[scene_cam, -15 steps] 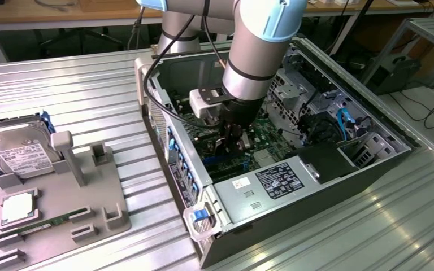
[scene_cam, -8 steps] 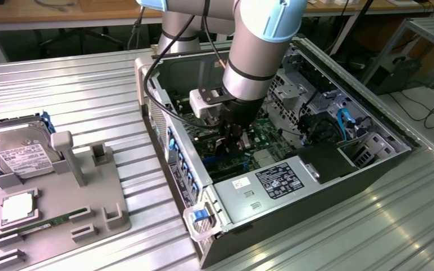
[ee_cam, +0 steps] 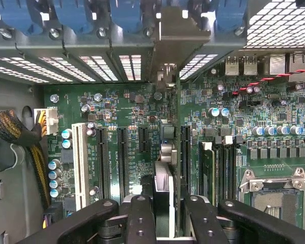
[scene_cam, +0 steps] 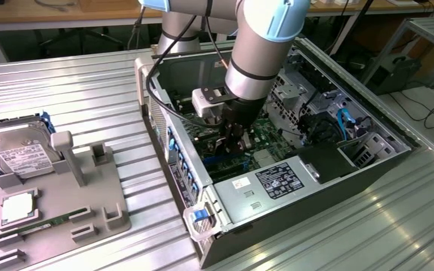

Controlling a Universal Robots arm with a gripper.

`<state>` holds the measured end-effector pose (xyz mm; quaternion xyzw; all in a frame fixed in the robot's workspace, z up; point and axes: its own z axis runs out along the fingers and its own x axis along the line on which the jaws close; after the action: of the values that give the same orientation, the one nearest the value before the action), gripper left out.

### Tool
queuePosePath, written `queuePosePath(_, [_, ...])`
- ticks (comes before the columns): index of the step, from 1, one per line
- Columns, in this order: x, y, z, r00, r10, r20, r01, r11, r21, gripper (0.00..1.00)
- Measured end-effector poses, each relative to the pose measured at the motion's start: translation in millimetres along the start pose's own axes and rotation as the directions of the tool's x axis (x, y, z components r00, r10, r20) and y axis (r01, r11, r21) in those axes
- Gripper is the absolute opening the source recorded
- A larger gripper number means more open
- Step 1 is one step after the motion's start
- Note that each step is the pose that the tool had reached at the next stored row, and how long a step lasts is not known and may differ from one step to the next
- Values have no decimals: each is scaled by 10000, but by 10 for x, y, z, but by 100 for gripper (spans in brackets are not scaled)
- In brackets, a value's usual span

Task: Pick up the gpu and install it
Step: 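Insert the gpu into the slot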

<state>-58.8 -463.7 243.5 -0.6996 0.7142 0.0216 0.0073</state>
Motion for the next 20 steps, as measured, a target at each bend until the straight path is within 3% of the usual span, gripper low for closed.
queuePosePath(3, [-6, 0, 0, 10000, 2, -93, -2, 10000, 1, 27])
queuePosePath(4, [-8, -1, 2, 10000, 0, -98, 0, 10000, 2, 27])
queuePosePath(20, [-5, -1, 81, 10000, 2, -93, -2, 10000, -19, 27])
